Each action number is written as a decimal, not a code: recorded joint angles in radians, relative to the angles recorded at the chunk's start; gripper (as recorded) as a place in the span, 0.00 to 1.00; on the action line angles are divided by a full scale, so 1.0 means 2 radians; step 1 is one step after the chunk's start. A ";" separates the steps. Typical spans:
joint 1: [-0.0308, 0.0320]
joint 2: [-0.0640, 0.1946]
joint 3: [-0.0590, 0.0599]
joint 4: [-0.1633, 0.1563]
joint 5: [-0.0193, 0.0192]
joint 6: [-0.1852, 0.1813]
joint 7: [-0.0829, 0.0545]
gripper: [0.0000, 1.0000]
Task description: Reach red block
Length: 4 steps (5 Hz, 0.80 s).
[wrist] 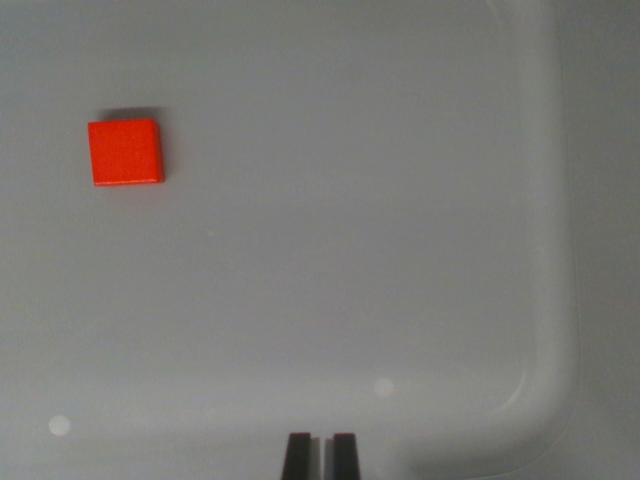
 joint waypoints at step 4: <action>0.0008 0.004 0.001 -0.001 0.0002 -0.006 -0.001 0.00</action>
